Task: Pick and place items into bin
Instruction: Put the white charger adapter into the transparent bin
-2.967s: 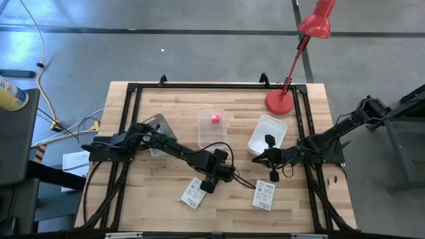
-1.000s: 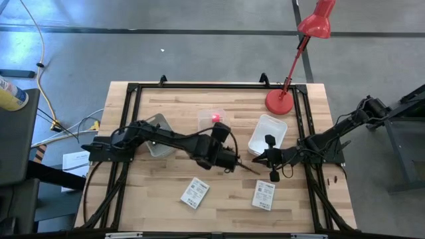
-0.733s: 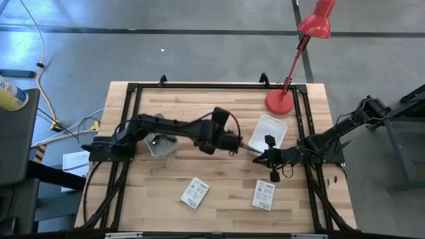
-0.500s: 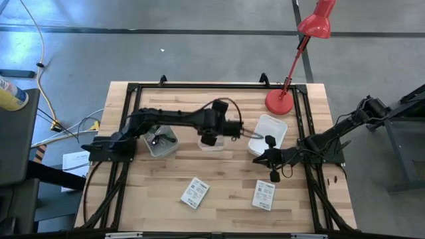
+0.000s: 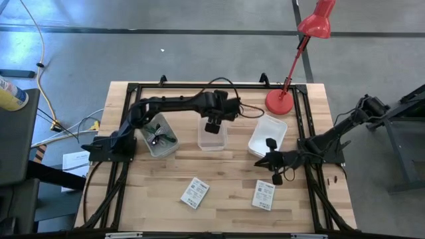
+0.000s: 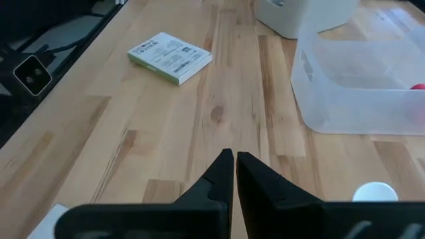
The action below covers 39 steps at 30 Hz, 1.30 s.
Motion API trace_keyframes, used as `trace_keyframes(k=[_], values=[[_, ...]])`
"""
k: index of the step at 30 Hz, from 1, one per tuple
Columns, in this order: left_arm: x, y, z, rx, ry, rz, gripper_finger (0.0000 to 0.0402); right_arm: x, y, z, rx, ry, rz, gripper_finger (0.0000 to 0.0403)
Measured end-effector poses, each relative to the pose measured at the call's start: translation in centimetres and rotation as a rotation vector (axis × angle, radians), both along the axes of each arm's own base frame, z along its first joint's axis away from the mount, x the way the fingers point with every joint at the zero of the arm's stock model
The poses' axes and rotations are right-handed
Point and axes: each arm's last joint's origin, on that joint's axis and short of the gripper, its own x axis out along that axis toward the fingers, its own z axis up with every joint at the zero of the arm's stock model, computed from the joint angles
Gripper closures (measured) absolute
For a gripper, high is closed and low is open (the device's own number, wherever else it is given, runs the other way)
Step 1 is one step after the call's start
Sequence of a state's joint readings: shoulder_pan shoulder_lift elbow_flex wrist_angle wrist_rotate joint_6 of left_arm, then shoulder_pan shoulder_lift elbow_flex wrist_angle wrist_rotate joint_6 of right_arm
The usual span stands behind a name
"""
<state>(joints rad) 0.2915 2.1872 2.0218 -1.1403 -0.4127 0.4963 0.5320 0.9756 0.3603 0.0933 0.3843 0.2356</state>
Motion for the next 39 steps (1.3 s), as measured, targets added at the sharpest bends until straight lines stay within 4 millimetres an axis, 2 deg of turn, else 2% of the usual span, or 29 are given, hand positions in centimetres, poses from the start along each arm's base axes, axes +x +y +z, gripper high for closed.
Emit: trace_keyframes(k=[8, 21, 39], values=[[-0.6, 2.2, -1.8, -0.104, -0.037, 0.011, 0.0227, -0.3, 0.5, 0.0, -0.004, -0.008, 0.0, 0.0391], [-0.8, 1.7, -3.7, -0.21, -0.042, 0.008, 0.0227, -0.5, 0.8, 0.0, 0.005, -0.01, -0.002, 0.0391], [-0.8, 1.7, -3.8, -0.207, -0.048, 0.03, 0.0227, -0.4, 0.7, 0.0, 0.007, -0.017, -0.034, 0.0391]])
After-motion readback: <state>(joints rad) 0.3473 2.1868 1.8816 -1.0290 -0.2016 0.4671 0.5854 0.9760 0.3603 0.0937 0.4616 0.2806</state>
